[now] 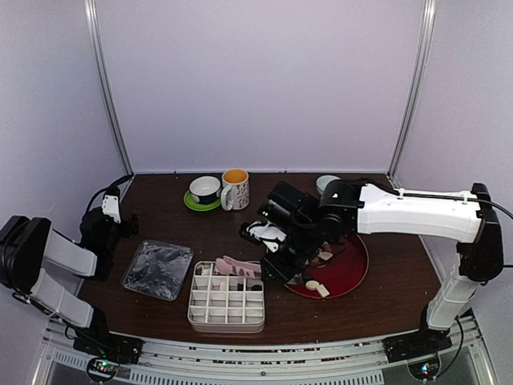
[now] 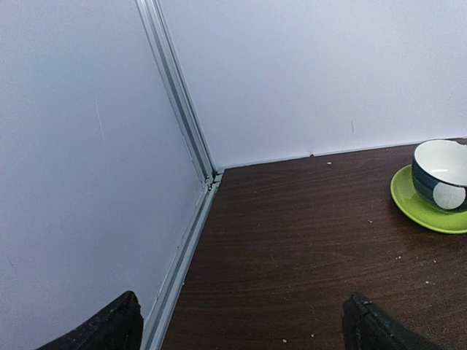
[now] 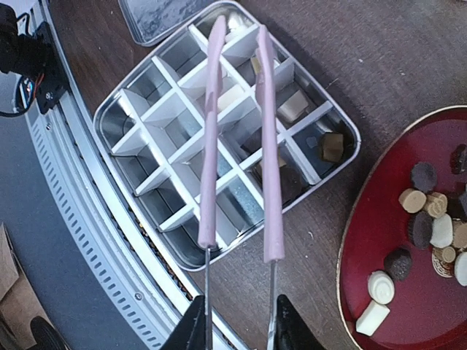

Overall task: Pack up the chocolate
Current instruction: Place the fake chocolate in the empty pocket of the box.

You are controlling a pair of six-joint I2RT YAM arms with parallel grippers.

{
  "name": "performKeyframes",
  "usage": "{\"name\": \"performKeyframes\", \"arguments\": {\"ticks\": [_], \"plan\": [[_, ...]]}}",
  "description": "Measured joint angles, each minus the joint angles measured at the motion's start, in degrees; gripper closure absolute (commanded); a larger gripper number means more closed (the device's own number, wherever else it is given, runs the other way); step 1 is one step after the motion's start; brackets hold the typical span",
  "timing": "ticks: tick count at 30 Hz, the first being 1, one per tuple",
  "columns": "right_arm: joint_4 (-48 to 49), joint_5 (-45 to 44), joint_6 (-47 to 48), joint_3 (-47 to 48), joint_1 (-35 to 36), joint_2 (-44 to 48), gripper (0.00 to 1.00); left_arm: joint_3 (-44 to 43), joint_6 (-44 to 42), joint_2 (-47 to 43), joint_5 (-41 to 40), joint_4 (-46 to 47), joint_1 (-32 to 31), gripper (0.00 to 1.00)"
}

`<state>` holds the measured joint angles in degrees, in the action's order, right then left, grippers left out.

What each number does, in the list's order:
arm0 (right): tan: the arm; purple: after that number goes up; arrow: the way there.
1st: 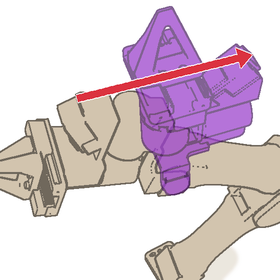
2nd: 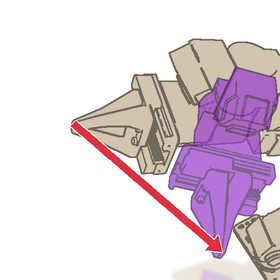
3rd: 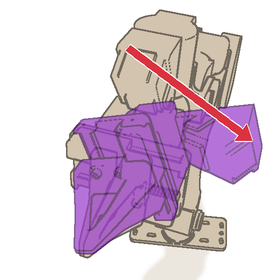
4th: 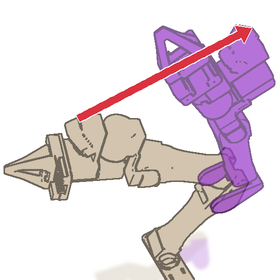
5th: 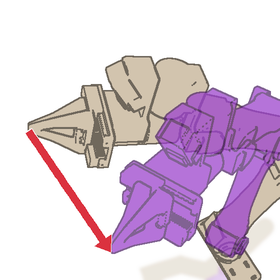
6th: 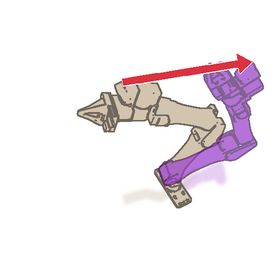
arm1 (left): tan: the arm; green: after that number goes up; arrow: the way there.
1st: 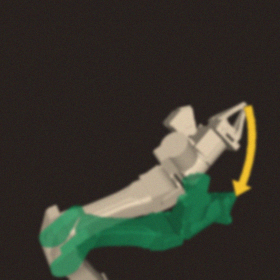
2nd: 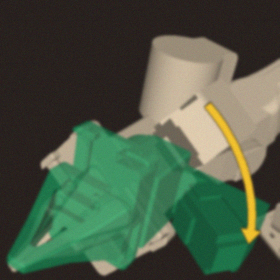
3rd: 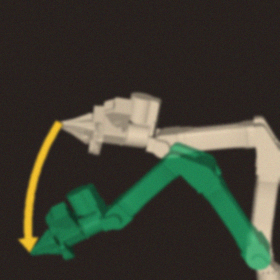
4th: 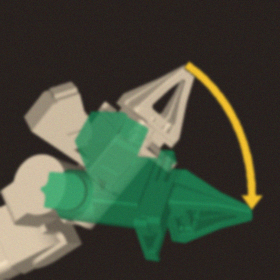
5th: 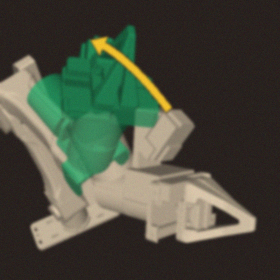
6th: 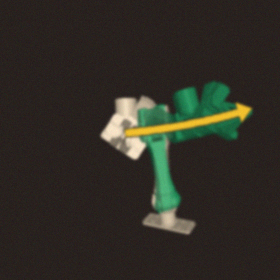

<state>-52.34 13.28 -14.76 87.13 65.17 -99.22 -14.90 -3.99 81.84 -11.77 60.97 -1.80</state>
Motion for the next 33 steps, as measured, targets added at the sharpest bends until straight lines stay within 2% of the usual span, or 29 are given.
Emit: {"name": "performKeyframes", "arguments": {"ticks": [12, 21, 33], "plan": [[6.3, -7.4, -5.0, -13.6, -5.7, 19.2, 0.71, 0.0, 0.0, 0.0, 0.0, 0.0, 0.0, 0.02], [5.6, -9.5, -7.2, -21.2, -9.0, 25.1, 0.71, 0.0, 0.0, 0.0, 0.0, 0.0, 0.0, 0.02], [5.5, -9.4, -8.0, -22.6, -10.0, 27.1, 0.72, 0.0, 0.0, 0.0, 0.0, 0.0, 0.0, 0.02]]}}
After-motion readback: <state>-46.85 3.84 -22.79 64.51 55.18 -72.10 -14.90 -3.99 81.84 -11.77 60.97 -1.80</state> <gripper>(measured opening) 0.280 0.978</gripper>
